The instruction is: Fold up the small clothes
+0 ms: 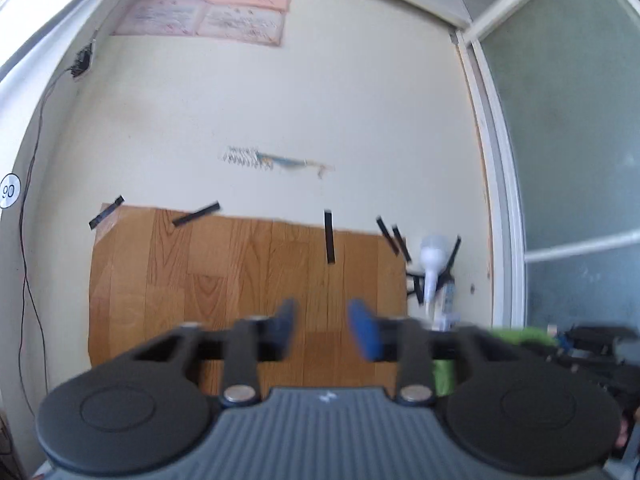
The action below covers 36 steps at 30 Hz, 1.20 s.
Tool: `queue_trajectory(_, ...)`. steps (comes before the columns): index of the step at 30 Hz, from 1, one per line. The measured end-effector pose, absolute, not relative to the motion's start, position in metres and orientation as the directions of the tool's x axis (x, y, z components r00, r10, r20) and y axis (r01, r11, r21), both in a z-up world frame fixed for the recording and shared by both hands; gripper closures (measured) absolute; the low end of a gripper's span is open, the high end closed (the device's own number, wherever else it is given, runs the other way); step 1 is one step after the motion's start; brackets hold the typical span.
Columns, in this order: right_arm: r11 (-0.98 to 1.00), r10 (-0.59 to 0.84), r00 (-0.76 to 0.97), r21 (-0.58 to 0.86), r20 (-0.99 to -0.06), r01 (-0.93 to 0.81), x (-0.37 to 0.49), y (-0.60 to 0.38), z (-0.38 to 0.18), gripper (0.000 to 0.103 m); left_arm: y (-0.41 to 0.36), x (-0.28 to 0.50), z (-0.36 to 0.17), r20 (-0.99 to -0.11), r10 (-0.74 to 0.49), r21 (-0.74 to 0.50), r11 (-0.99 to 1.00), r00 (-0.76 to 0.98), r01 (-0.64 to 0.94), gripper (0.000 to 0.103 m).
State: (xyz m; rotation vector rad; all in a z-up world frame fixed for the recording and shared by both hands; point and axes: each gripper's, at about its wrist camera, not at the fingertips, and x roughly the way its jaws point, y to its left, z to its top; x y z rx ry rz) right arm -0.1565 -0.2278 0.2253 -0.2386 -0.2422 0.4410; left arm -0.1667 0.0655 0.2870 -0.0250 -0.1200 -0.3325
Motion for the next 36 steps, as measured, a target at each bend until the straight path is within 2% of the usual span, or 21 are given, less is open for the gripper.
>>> queue_trajectory(2,0.864,0.453,0.878,-0.319,0.158,-0.388,-0.167,-0.23,0.214,0.087,0.065,-0.158,0.265,0.054,-0.338,0.013,0.941,0.94,0.338,0.014)
queue_trajectory(4,0.862,0.446,0.886,-0.33,0.129,-0.386,-0.175,-0.236,0.199,0.087,0.063,-0.143,0.24,-0.037,-0.38,0.008,0.925,0.924,0.38,0.01)
queue_trajectory(6,0.876,0.424,0.9,-0.298,0.101,-0.38,-0.183,-0.247,0.185,0.087,0.065,-0.125,0.212,-0.137,-0.432,-0.04,0.902,0.891,0.431,0.001)
queue_trajectory(12,0.943,0.322,0.947,-0.091,0.022,-0.319,-0.205,-0.287,0.15,0.086,0.07,-0.075,0.134,-0.32,-0.589,-0.232,0.808,0.742,0.542,0.0)
queue_trajectory(14,0.956,0.292,0.957,-0.039,0.001,-0.291,-0.209,-0.299,0.143,0.086,0.066,-0.059,0.121,-0.347,-0.649,-0.279,0.761,0.677,0.586,0.0)
queue_trajectory(21,0.971,0.238,0.971,0.042,-0.026,-0.237,-0.221,-0.311,0.128,0.086,0.033,-0.041,0.11,-0.369,-0.799,-0.285,0.584,0.475,0.76,0.0)
queue_trajectory(24,0.971,0.236,0.972,0.056,-0.022,-0.234,-0.223,-0.312,0.124,0.086,0.017,-0.046,0.106,-0.408,-0.814,-0.252,0.535,0.412,0.807,0.001)
queue_trajectory(25,0.971,0.233,0.972,0.06,-0.02,-0.231,-0.223,-0.312,0.124,0.086,0.012,-0.049,0.106,-0.42,-0.81,-0.233,0.533,0.41,0.813,0.003)
queue_trajectory(26,0.972,0.227,0.974,0.063,-0.018,-0.226,-0.223,-0.311,0.123,0.086,0.009,-0.053,0.104,-0.431,-0.801,-0.21,0.537,0.415,0.817,0.025)
queue_trajectory(27,0.974,0.221,0.975,0.064,-0.016,-0.219,-0.22,-0.312,0.124,0.086,0.005,-0.057,0.105,-0.446,-0.789,-0.188,0.544,0.422,0.818,0.059)
queue_trajectory(29,0.977,0.203,0.979,0.064,-0.016,-0.202,-0.215,-0.311,0.124,0.086,0.003,-0.065,0.108,-0.48,-0.746,-0.143,0.586,0.462,0.798,0.083)
queue_trajectory(32,0.98,0.192,0.981,0.048,0.005,-0.192,-0.206,-0.308,0.133,0.087,0.014,-0.084,0.133,-0.416,-0.698,-0.07,0.664,0.583,0.745,0.086)
queue_trajectory(34,0.979,0.203,0.978,0.019,0.054,-0.204,-0.205,-0.302,0.147,0.087,0.029,-0.1,0.164,-0.324,-0.67,-0.047,0.716,0.668,0.696,0.087)
queue_trajectory(36,0.975,0.222,0.967,-0.014,0.123,-0.222,-0.206,-0.295,0.169,0.087,0.047,-0.118,0.203,-0.207,-0.63,-0.032,0.769,0.749,0.638,0.093)
